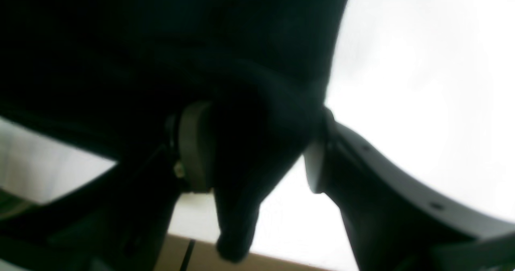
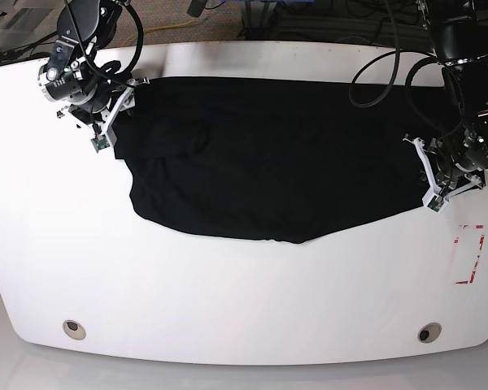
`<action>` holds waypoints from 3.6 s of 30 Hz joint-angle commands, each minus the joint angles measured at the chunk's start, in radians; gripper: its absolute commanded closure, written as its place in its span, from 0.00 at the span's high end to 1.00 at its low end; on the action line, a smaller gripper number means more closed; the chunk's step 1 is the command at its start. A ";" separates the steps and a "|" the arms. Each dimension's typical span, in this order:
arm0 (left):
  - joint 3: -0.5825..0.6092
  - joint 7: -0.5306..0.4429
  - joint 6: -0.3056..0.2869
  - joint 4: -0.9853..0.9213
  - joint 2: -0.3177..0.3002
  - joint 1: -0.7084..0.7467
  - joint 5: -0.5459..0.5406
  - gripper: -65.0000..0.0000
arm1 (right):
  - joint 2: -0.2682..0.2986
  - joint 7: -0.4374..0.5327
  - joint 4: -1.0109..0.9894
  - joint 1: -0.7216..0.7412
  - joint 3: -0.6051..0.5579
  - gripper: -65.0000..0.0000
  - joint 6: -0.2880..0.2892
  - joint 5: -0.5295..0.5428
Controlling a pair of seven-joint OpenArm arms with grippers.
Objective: Fold the T-shirt properly
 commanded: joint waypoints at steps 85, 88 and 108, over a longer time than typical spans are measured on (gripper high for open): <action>-0.156 0.282 -0.001 0.371 -0.081 -0.636 -0.005 0.00 | 0.235 -0.003 -0.179 1.038 -0.307 0.00 -0.001 0.000; -0.104 0.282 -0.001 0.363 -0.133 -0.739 -0.003 0.00 | 0.247 -0.005 -0.181 1.152 -0.369 0.00 -0.001 0.000; 0.027 0.316 -0.001 0.366 -0.204 -0.860 -0.014 0.00 | 0.336 -0.039 -0.054 1.206 -0.423 0.00 -0.001 0.009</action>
